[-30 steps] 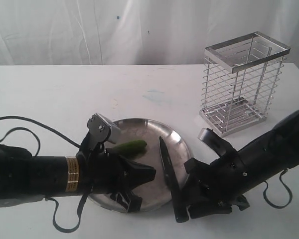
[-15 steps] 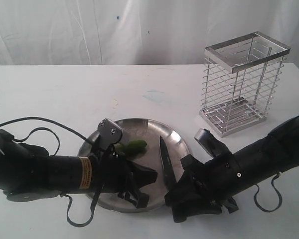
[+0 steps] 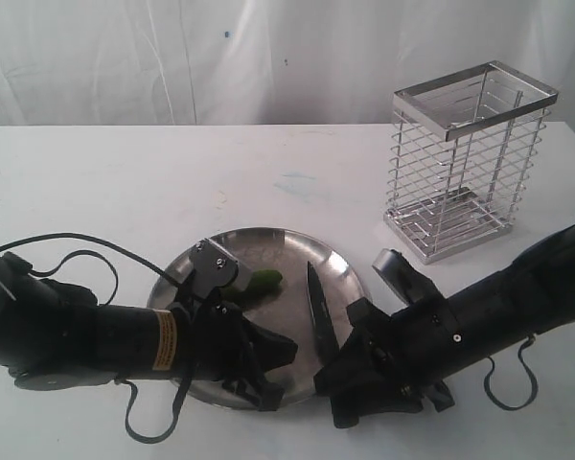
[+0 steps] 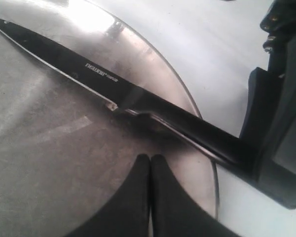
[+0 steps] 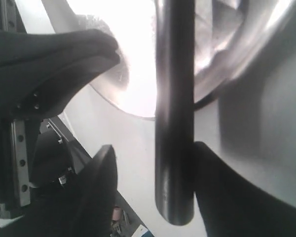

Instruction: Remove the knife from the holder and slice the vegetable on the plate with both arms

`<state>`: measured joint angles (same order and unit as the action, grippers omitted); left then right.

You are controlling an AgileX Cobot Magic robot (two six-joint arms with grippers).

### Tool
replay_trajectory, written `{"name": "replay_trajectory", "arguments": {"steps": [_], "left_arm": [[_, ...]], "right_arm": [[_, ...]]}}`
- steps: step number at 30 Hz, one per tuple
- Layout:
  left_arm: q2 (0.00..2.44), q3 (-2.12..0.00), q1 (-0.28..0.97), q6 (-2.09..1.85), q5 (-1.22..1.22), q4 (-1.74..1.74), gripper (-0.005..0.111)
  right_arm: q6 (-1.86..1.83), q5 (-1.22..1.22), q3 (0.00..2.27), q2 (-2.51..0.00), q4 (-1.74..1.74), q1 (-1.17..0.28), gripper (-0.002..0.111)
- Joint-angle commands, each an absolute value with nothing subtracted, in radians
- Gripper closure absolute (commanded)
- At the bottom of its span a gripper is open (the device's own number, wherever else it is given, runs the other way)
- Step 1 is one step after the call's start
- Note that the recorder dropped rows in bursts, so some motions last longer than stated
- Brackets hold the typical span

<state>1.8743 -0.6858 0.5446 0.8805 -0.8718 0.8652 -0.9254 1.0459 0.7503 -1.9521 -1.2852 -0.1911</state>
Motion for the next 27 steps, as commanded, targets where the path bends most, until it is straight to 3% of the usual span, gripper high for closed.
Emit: {"name": "replay_trajectory", "arguments": {"steps": [1, 27], "left_arm": [[1.875, -0.688, 0.541, 0.886, -0.905, 0.875, 0.107], [2.003, -0.746, 0.541, 0.947, -1.002, 0.958, 0.107]], "right_arm": [[-0.941, 1.055, 0.747, -1.969, -1.291, -0.188, 0.064], [-0.968, 1.049, 0.747, -1.981, -1.313, -0.188, 0.07]]}}
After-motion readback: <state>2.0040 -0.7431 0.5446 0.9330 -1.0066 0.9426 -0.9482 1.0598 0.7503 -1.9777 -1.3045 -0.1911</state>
